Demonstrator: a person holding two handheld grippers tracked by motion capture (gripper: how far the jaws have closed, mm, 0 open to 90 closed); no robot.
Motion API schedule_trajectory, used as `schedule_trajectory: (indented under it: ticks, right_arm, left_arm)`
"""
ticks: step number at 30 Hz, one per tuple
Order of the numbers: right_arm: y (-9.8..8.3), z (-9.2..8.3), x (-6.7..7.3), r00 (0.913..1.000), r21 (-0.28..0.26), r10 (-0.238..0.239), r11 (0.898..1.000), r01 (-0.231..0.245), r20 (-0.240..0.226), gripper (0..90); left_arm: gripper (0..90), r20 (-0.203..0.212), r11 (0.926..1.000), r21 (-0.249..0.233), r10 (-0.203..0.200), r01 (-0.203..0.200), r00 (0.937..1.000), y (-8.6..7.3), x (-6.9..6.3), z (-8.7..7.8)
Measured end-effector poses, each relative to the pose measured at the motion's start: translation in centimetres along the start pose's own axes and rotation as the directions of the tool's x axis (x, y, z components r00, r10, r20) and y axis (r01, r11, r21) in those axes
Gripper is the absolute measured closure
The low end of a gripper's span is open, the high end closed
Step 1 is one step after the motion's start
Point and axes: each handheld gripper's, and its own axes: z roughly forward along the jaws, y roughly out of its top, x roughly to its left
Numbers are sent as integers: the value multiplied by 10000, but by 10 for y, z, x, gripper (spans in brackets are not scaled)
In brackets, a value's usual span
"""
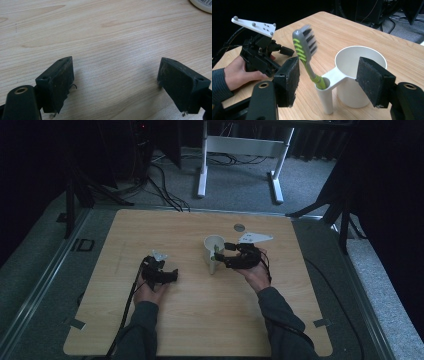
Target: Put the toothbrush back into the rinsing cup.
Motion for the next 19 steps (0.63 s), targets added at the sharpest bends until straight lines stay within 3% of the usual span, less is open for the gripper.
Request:
schedule_trajectory:
  ticks: [11,19]
  right_arm:
    - [-10,-11,-1,9996,546,-187,9984,176,195,327]
    - [-31,-27,-9,9989,1225,-87,9925,30,457,321]
  left_arm:
    - [144,-3,10000,2,9,-9,10000,0,0,0]
    - [144,-6,10000,1,3,-3,10000,0,0,0]
